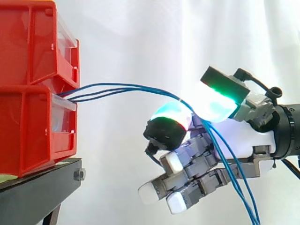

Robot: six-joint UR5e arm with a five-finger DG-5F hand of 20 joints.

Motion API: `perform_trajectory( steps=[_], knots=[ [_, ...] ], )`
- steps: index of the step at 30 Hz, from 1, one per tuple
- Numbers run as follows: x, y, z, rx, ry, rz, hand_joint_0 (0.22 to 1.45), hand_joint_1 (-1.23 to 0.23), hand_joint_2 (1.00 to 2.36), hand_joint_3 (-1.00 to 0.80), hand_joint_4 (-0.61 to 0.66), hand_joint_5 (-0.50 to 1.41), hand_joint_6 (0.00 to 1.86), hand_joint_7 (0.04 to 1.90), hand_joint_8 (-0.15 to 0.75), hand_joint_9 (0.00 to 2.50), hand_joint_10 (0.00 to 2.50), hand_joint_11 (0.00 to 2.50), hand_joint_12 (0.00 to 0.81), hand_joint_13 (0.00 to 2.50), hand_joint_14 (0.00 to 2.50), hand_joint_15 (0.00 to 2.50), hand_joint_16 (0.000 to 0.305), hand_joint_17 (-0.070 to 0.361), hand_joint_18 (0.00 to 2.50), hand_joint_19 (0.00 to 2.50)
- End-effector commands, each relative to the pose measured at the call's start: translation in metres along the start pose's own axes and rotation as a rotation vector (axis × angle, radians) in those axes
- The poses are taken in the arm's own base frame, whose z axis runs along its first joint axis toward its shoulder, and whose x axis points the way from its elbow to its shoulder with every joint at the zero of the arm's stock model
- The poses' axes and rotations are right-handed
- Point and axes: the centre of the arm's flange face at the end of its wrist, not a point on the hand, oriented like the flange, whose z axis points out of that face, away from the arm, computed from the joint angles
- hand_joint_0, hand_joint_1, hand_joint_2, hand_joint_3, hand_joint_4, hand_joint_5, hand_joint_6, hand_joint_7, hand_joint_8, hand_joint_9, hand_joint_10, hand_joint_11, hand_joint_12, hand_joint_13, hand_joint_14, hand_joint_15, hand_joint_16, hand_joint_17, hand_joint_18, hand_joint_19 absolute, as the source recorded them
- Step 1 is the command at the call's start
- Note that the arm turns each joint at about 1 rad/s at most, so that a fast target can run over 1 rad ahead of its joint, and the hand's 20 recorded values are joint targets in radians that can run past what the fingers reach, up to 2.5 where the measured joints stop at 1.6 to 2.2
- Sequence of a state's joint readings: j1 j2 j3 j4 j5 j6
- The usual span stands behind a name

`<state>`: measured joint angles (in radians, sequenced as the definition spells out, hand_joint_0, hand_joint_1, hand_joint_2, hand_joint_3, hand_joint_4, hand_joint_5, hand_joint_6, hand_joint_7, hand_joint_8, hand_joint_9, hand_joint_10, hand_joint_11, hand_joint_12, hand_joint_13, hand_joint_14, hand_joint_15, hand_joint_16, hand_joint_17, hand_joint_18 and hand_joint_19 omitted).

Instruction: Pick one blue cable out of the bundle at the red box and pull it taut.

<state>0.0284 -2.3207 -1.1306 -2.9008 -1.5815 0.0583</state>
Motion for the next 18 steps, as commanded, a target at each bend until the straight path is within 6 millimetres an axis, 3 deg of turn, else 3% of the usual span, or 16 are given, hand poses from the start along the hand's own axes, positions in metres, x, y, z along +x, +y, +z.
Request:
perform_trajectory(
  steps=[1, 9, 18],
  knots=[
    [0.0005, -0.0002, 0.0001, 0.0, 0.001, 0.0, 0.53, -0.97, 1.0, -0.5, 0.2, -0.19, 0.94, 0.96, 0.404, 0.95, 0.01, 0.76, 0.402, 0.66, 0.01, 0.26, 0.056, 0.126, 0.71, 0.3],
    [0.0005, -0.0002, 0.0001, 0.0, 0.001, 0.0, 0.52, -0.79, 1.0, -0.5, 0.19, -0.17, 0.92, 0.98, 0.412, 0.99, 0.01, 0.75, 0.403, 0.68, 0.01, 0.28, 0.058, 0.13, 0.73, 0.32],
    [0.0019, -0.0003, 0.0004, 0.0, 0.004, 0.0, 0.61, -0.82, 1.0, -0.44, 0.18, -0.17, 0.91, 1.02, 0.398, 1.01, 0.02, 0.77, 0.387, 0.7, 0.01, 0.29, 0.054, 0.121, 0.72, 0.35]
  ],
)
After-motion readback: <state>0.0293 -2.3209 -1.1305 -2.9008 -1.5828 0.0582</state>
